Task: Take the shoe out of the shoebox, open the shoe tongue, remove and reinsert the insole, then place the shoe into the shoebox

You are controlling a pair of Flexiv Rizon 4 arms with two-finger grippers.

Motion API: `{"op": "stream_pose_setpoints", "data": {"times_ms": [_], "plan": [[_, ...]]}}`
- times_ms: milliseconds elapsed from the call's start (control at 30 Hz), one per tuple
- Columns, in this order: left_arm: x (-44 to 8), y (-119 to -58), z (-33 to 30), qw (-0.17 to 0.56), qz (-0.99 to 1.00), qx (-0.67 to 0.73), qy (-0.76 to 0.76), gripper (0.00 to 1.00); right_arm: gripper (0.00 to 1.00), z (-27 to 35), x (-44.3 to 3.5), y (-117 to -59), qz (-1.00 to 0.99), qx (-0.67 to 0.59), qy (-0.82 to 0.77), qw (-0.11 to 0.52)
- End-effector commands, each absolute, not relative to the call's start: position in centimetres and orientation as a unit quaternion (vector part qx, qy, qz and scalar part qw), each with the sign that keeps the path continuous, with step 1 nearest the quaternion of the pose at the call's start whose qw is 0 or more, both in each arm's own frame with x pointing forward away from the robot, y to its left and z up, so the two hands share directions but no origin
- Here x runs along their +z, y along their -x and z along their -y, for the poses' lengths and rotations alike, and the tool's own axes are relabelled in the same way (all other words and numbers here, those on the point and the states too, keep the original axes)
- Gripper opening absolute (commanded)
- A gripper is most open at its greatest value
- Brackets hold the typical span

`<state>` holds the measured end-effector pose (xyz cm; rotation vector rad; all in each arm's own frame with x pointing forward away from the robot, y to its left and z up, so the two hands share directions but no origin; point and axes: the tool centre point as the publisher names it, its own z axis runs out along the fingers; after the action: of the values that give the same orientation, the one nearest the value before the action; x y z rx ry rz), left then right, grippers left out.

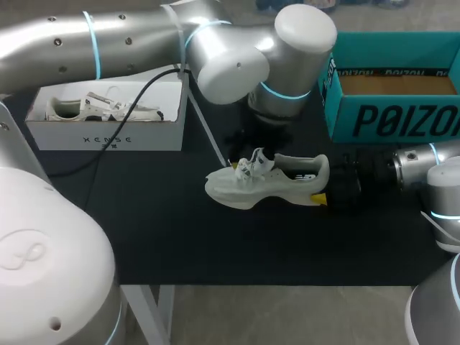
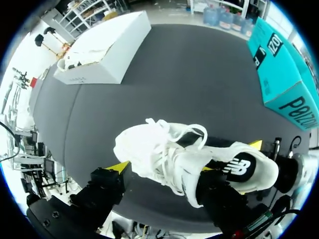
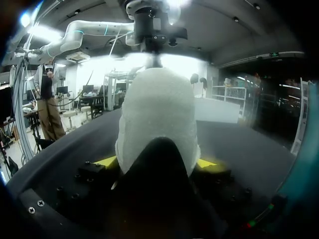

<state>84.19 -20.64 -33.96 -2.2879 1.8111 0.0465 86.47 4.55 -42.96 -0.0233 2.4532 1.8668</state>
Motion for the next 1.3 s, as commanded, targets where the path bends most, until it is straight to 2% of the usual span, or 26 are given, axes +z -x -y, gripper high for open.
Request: {"op": "stream_pose_setpoints", "data": {"times_ms": [33,67,100,133,167,400,1000,1033,1067,1300], "plan": [[-34.6,-84.5,21.1,0.078,-0.623,0.012,0.778,0.67,0.00,-4.7,-43.5,-86.5,-0.796,0.605,0.007,0.030],[-34.7,-84.5,21.3,0.072,-0.623,0.011,0.779,0.44,0.00,-4.7,-43.5,-86.5,-0.796,0.605,0.007,0.030],[-34.7,-84.5,21.5,0.065,-0.623,0.010,0.779,0.27,0.00,-4.7,-43.5,-86.5,-0.796,0.605,0.007,0.030],[-34.8,-84.5,21.7,0.058,-0.625,0.009,0.779,0.11,0.00,-4.7,-43.5,-86.5,-0.796,0.605,0.007,0.030],[-34.8,-84.4,21.9,0.051,-0.626,0.008,0.778,0.00,0.00,-4.7,-43.5,-86.5,-0.796,0.605,0.007,0.030],[-34.5,-83.9,21.8,0.041,-0.632,0.002,0.774,0.00,0.00,-4.7,-43.5,-86.5,-0.796,0.605,0.007,0.030],[-34.2,-84.2,16.1,0.032,-0.614,0.012,0.789,0.00,0.00,-4.7,-43.5,-86.5,-0.796,0.605,0.007,0.030],[-34.4,-84.2,16.1,0.035,-0.614,0.014,0.788,0.29,0.00,-4.7,-43.5,-86.5,-0.796,0.605,0.007,0.030],[-34.5,-84.1,16.1,0.027,-0.617,0.011,0.787,1.00,0.00,-4.7,-43.5,-86.5,-0.796,0.605,0.007,0.030],[-32.7,-83.4,17.4,-0.002,-0.648,-0.034,0.761,1.00,0.00,-4.7,-43.5,-86.5,-0.796,0.605,0.007,0.030]]}}
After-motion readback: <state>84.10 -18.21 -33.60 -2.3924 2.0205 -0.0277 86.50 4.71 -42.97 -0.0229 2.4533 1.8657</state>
